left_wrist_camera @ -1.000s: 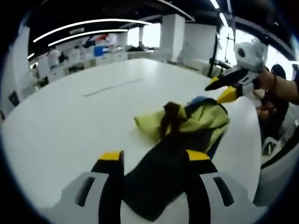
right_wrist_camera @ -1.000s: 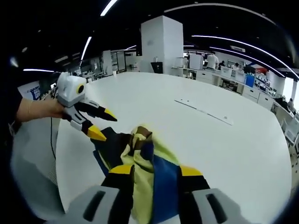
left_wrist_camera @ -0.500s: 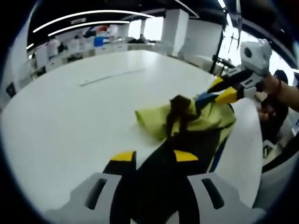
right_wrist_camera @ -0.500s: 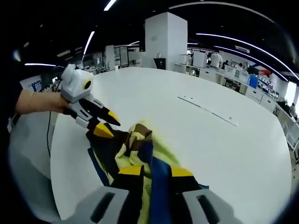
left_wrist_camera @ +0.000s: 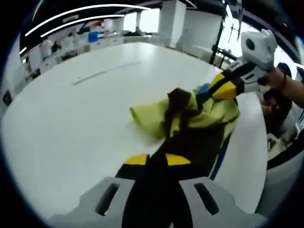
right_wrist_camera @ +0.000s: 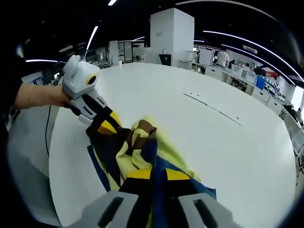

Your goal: Fold the garment on the visible template until the final outline fits inside the template.

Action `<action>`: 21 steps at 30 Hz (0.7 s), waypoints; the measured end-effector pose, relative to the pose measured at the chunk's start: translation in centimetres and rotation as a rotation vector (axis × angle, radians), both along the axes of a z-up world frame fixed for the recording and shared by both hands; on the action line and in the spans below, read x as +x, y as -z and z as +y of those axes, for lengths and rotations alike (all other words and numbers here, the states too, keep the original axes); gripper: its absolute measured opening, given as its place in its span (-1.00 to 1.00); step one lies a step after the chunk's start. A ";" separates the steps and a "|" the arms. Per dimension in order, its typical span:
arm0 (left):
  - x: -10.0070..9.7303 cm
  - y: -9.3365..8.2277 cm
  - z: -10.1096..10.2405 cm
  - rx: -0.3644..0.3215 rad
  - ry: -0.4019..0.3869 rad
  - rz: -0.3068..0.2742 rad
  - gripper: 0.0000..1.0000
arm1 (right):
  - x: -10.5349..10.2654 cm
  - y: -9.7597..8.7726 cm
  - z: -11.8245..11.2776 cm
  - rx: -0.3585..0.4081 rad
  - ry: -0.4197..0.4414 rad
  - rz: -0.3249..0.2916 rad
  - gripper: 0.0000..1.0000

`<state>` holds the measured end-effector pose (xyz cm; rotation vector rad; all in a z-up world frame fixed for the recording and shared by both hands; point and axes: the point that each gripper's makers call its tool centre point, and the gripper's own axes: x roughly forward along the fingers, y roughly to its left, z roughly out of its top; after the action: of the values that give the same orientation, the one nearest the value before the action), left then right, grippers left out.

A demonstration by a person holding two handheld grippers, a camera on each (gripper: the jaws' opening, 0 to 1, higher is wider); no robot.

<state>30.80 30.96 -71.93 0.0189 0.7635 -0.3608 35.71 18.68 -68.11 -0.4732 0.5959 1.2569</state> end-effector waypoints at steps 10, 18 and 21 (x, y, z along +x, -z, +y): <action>0.0 0.6 -0.3 0.120 0.073 0.062 -1.00 | 0.1 0.0 -0.1 -0.015 -0.005 -0.028 -1.00; -0.2 0.6 0.0 0.088 0.033 0.074 -1.00 | 0.2 -0.2 -0.1 -0.019 -0.016 -0.055 -1.00; -0.2 0.6 0.1 0.086 0.030 0.076 -1.00 | 0.2 -0.4 -0.2 -0.020 -0.018 -0.062 -1.00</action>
<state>30.56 31.03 -72.48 0.0986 0.8546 -0.3589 35.89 18.51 -67.70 -0.5334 0.5533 1.2499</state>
